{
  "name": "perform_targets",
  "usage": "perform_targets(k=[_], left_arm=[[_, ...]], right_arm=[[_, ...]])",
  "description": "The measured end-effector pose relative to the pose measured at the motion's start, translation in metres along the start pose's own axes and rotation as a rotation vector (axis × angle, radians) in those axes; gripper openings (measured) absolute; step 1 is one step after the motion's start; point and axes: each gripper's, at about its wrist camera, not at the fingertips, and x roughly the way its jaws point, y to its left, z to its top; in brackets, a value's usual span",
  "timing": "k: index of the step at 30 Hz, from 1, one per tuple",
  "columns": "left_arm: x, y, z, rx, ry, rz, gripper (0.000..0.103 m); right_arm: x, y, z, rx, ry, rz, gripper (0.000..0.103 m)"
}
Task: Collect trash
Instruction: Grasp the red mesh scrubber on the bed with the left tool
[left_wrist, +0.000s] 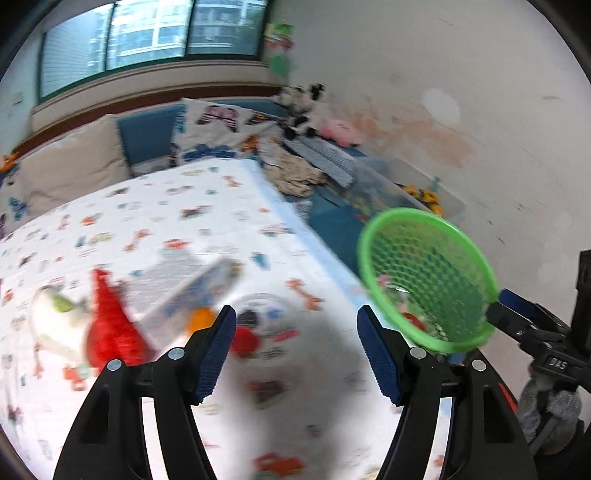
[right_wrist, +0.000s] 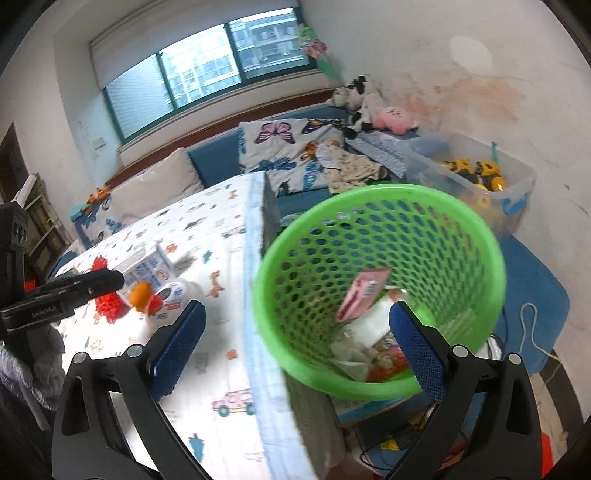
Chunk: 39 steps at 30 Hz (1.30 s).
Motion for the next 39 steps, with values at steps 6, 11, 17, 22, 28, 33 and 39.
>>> perform_targets(k=[6,11,17,22,28,33,39], left_arm=[[-0.01,0.053,-0.001,-0.087,-0.024,0.098,0.064],[-0.01,0.096,0.0,-0.138,-0.035,0.177,0.059],[0.005,0.122,0.003,-0.156,-0.01,0.161,0.053],[0.013,0.129,0.002,-0.166,0.01,0.122,0.044],[0.017,0.132,-0.003,-0.167,0.02,0.085,0.019],[0.009,0.129,-0.007,-0.161,0.003,0.076,0.008],[-0.016,0.128,-0.012,-0.177,-0.035,0.051,0.007]], right_arm=[[0.011,0.028,-0.002,-0.032,0.019,0.039,0.099],[0.021,0.047,-0.001,-0.048,0.037,0.068,0.099],[0.033,0.069,-0.001,-0.081,0.058,0.097,0.099],[0.043,0.08,-0.003,-0.094,0.078,0.111,0.099],[0.052,0.088,-0.007,-0.11,0.103,0.123,0.099],[0.062,0.098,-0.01,-0.126,0.127,0.143,0.099],[0.079,0.119,-0.016,-0.166,0.163,0.17,0.099]])
